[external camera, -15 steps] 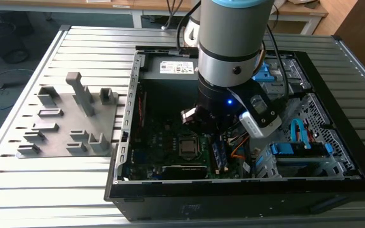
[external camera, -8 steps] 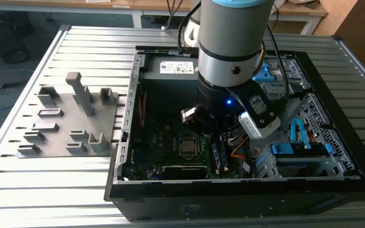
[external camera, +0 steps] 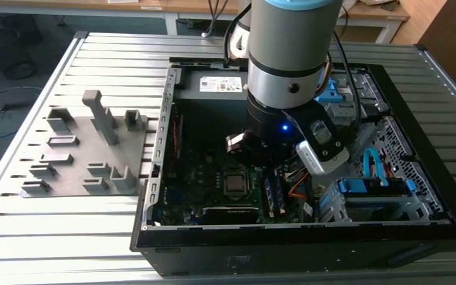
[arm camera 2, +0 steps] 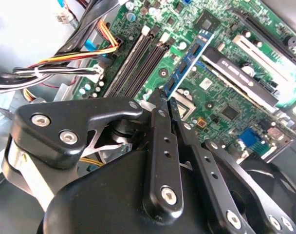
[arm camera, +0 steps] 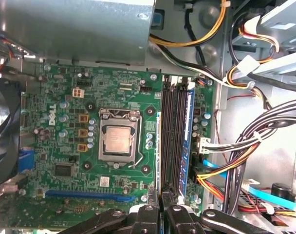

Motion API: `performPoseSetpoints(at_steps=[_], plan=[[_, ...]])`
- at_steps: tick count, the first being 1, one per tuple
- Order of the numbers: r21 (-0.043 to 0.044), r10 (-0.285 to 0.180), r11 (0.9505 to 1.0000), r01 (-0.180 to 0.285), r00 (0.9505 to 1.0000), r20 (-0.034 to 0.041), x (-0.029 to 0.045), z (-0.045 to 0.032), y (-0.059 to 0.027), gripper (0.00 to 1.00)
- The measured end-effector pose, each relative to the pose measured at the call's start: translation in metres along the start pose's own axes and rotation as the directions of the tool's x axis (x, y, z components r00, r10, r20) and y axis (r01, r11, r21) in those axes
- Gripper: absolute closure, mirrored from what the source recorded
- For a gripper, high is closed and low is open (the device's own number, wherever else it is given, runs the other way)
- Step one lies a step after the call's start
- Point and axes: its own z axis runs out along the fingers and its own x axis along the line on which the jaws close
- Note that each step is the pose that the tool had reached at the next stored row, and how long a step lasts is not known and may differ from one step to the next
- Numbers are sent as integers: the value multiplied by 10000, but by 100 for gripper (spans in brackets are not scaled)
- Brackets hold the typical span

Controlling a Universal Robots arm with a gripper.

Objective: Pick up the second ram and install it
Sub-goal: 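Insert the second ram into the second slot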

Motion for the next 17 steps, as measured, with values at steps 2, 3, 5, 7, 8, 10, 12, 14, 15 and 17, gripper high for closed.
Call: performPoseSetpoints(at_steps=[2,3,5,7,8,10,12,14,15,17], plan=[[-127,121,9998,-121,9999,2,0,1,0,86],[-179,187,9997,-187,9998,1,1,1,0,86],[-254,306,9992,-306,9995,-2,1,0,0,86],[-357,423,9985,-423,9991,-3,2,2,0,86],[-429,489,9979,-489,9988,-5,2,1,0,86],[-583,633,9963,-632,9980,-11,3,2,0,86],[-689,758,9947,-757,9971,-18,3,2,0,86],[-698,993,9926,-993,9950,-26,3,4,1,86],[-688,1141,9911,-1141,9935,-32,2,5,1,86],[-679,1253,9898,-1253,9921,-36,3,5,0,86]])
